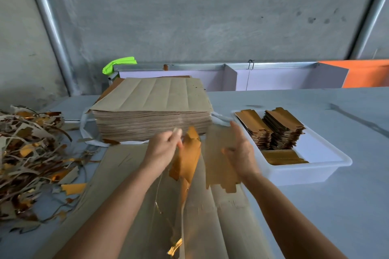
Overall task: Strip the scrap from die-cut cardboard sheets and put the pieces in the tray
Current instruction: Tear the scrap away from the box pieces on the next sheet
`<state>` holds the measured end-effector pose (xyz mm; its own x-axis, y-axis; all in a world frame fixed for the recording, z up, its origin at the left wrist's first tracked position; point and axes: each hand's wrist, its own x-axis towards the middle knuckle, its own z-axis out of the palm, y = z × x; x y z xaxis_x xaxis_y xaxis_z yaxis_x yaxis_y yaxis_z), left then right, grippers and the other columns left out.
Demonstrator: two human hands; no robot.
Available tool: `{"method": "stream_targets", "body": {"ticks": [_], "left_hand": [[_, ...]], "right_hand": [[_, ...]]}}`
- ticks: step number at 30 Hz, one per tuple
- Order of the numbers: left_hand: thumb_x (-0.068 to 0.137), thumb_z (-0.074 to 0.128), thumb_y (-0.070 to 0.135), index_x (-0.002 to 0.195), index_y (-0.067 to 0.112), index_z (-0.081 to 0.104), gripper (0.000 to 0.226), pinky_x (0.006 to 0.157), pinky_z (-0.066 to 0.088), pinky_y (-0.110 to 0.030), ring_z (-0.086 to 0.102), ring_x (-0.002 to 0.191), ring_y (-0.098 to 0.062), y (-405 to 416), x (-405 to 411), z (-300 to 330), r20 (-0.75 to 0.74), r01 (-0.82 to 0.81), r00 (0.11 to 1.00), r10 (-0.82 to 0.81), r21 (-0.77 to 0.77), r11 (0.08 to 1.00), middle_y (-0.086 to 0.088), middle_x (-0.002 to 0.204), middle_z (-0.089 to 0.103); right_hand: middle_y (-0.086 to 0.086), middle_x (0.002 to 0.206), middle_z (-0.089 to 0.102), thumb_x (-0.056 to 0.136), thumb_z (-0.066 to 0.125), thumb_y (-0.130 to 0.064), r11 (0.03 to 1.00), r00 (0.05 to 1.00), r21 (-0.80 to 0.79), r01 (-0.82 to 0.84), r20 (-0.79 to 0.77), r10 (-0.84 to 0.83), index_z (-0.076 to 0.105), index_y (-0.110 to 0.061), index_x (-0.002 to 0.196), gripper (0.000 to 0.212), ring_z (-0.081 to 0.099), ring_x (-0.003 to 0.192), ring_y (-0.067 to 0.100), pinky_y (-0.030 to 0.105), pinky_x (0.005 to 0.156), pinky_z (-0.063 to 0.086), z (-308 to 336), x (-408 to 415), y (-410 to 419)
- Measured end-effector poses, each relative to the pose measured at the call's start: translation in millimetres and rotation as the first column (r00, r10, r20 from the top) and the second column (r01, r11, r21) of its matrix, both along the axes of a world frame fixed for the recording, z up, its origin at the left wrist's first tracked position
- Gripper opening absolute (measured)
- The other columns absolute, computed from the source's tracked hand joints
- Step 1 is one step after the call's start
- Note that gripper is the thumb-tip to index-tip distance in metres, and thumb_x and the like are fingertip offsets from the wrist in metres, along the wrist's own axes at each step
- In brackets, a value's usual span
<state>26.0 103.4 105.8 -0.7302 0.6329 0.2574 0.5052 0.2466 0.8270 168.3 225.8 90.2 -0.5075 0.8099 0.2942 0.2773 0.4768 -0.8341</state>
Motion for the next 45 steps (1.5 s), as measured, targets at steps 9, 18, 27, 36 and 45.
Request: {"method": "stream_targets", "body": {"ticks": [9, 18, 27, 36, 45], "left_hand": [[0.102, 0.034, 0.039, 0.072, 0.009, 0.060, 0.049, 0.037, 0.026, -0.017, 0.043, 0.047, -0.014, 13, -9, -7, 0.492, -0.234, 0.848, 0.197, 0.015, 0.972, -0.004, 0.068, 0.051], [0.096, 0.049, 0.040, 0.072, 0.012, 0.054, 0.037, 0.035, 0.036, -0.016, 0.055, 0.049, -0.015, 15, 8, -22, 0.753, -0.015, 0.658, 0.016, -0.008, 1.000, -0.007, 0.075, 0.063], [0.097, 0.046, 0.040, 0.058, 0.016, 0.053, 0.046, 0.050, 0.044, -0.024, 0.060, 0.068, -0.015, 15, 13, -40, 0.650, 0.155, 0.747, -0.137, 0.030, 0.987, -0.002, 0.089, 0.065], [0.103, 0.036, 0.029, 0.067, 0.013, 0.049, 0.042, 0.048, 0.040, -0.021, 0.056, 0.063, -0.012, 19, -45, -13, 0.798, -0.378, 0.602, -0.010, 0.296, 0.877, 0.000, 0.083, 0.062], [0.096, 0.044, 0.044, 0.071, 0.012, 0.047, 0.040, 0.039, 0.038, -0.019, 0.041, 0.032, -0.008, 6, -36, -23, 0.765, -0.228, 0.555, -0.327, 0.517, 0.825, -0.005, 0.065, 0.054]], "right_hand": [[0.015, 0.121, 0.059, 0.094, 0.039, 0.006, 1.000, 0.985, 0.007, 0.014, 0.173, -0.015, 0.055, -0.014, 0.130, 0.045, 0.056, 0.096, 0.025, 0.037, 0.087, 0.050, -3, 17, 9], [0.008, 0.086, 0.062, 0.094, 0.047, -0.025, 0.994, 0.916, 0.086, -0.073, 0.400, 0.033, 0.060, -0.011, 0.092, 0.019, 0.060, 0.078, 0.023, 0.033, 0.065, 0.049, -14, -23, -24], [0.001, 0.078, 0.055, 0.086, 0.063, -0.024, 0.976, 0.931, -0.192, 0.102, 0.363, -0.026, 0.053, -0.011, 0.084, 0.017, 0.055, 0.070, 0.013, 0.022, 0.056, 0.045, -26, -48, -17], [0.008, 0.071, 0.055, 0.083, 0.049, 0.005, 0.946, 0.984, -0.285, 0.154, 0.128, -0.121, 0.059, -0.004, 0.072, 0.017, 0.051, 0.071, 0.023, 0.028, 0.057, 0.045, -40, -17, 10], [0.018, 0.097, 0.066, 0.089, 0.052, 0.002, 0.846, 0.944, -0.533, -0.021, -0.289, -0.159, 0.062, -0.015, 0.082, 0.021, 0.063, 0.087, 0.027, 0.048, 0.085, 0.054, -36, -21, 4]]}}
